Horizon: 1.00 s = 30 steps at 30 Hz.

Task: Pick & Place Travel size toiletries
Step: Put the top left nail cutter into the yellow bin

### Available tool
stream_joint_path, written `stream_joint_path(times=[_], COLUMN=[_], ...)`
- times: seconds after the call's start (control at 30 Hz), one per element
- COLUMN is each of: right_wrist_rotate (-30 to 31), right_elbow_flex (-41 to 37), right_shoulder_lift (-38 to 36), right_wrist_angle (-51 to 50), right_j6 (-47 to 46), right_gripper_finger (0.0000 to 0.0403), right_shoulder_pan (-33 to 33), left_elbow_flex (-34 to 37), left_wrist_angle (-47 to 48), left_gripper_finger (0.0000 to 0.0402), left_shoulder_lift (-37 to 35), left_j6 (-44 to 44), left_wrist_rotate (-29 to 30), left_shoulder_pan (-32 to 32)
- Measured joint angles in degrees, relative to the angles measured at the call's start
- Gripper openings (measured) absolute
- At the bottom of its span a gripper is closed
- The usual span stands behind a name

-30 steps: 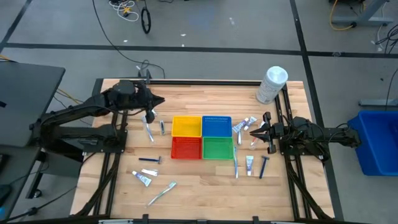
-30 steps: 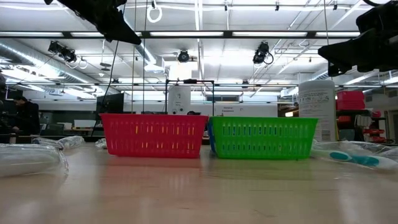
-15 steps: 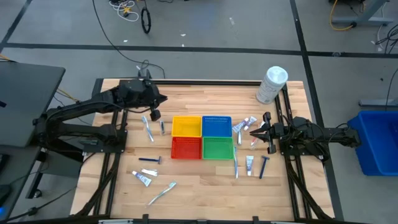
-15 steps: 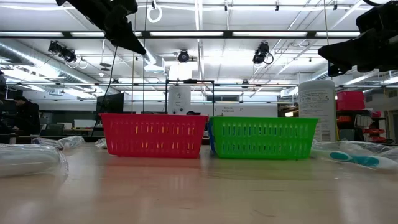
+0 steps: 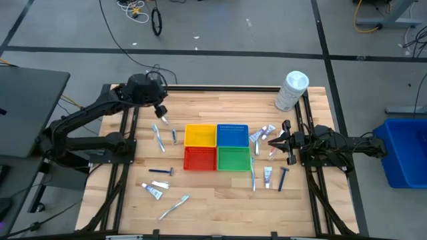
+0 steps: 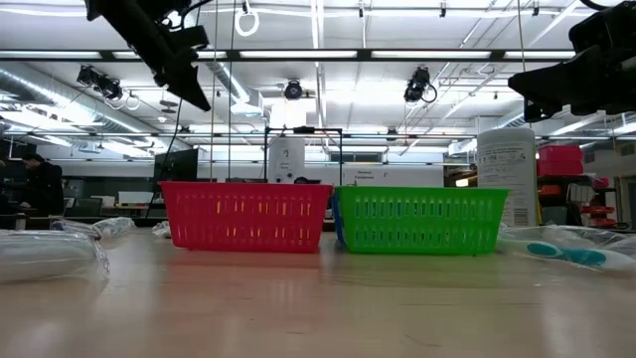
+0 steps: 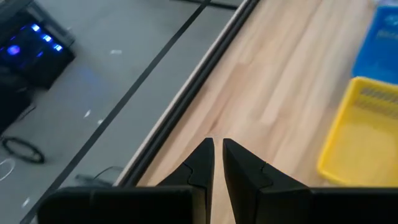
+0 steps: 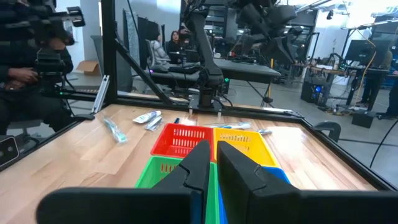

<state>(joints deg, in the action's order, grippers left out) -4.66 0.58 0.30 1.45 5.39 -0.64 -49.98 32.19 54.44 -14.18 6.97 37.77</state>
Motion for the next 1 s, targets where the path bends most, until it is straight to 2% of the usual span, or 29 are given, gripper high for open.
stream_joint_path(times=[0.27,0.67,1.0], right_wrist_rotate=[0.02,0.01,0.02], right_elbow_flex=[-0.02,-0.01,0.00], right_shoulder_lift=[0.00,0.00,0.00], right_wrist_angle=[-0.01,-0.01,0.00], right_j6=[0.00,0.00,0.00], right_gripper_finger=[0.0040,0.0041,0.0041], right_shoulder_pan=[0.00,0.00,0.00], left_elbow_flex=[0.00,0.00,0.00], left_wrist_angle=[2.48,9.91,11.30], left_gripper_finger=[0.0043,0.0043,0.0043], left_shoulder_lift=[2.39,7.71,11.17], left_j6=[-0.70,1.35,2.94], left_wrist_rotate=[-0.36,-0.61,-0.59], left_shoulder_pan=[4.46,4.56,4.56])
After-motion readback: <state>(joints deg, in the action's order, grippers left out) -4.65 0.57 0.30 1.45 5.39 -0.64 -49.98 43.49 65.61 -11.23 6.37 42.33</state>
